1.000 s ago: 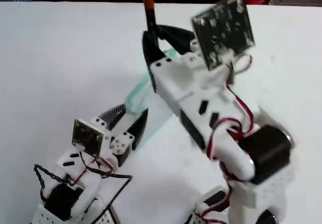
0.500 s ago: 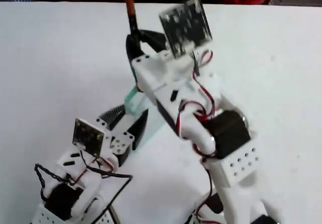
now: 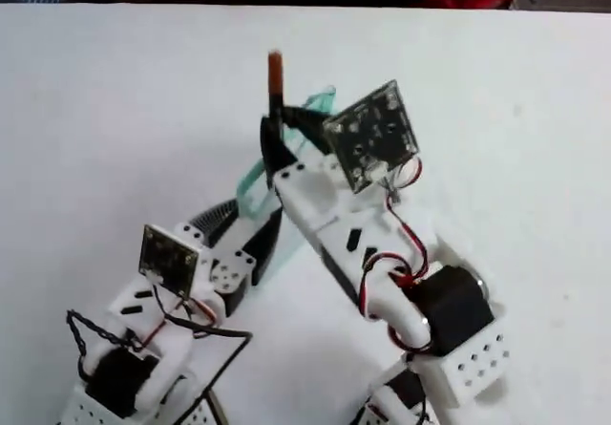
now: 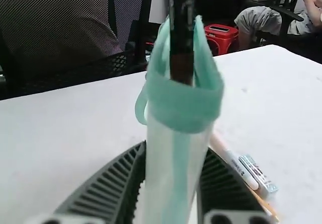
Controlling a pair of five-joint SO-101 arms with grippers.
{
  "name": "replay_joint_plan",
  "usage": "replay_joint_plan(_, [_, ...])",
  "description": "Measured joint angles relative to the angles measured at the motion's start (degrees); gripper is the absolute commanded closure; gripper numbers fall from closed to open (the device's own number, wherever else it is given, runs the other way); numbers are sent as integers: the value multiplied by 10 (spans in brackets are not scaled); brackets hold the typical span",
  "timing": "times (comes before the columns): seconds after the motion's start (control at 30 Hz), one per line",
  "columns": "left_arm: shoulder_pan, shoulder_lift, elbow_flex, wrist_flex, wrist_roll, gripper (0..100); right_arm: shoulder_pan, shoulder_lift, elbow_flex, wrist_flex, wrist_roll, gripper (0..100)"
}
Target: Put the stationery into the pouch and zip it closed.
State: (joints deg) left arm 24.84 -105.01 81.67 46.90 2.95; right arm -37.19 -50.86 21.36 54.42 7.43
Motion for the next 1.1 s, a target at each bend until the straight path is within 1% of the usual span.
replay_joint_plan(0.07, [0,0,0,0,0,854,-24,-1,0,29,33,785])
replay_joint_plan(0.1, [0,0,0,0,0,854,-38,-2,0,43,47,754])
replay_joint_plan(0.13, [0,0,0,0,0,855,-49,-4,0,55,55,744])
replay_joint_plan(0.2, [0,0,0,0,0,857,-64,-8,-4,73,64,753])
replay_joint_plan(0.33, [0,0,0,2,0,857,-50,-17,-40,102,68,779])
replay_joint_plan(0.47, [0,0,0,3,0,857,26,-17,-77,123,68,782])
replay_joint_plan(0.57, [0,0,0,3,0,857,118,-2,-81,135,56,783])
replay_joint_plan(0.7, [0,0,0,3,0,858,254,57,-81,144,44,783])
replay_joint_plan(0.77, [0,0,0,3,0,858,303,94,-79,148,44,783])
replay_joint_plan(0.83, [0,0,0,3,0,858,331,140,-67,148,44,783])
replay_joint_plan(0.93, [0,0,0,3,0,858,352,222,-62,148,40,783])
replay_joint_plan(1.1, [0,0,0,4,0,858,370,371,-62,95,-14,783])
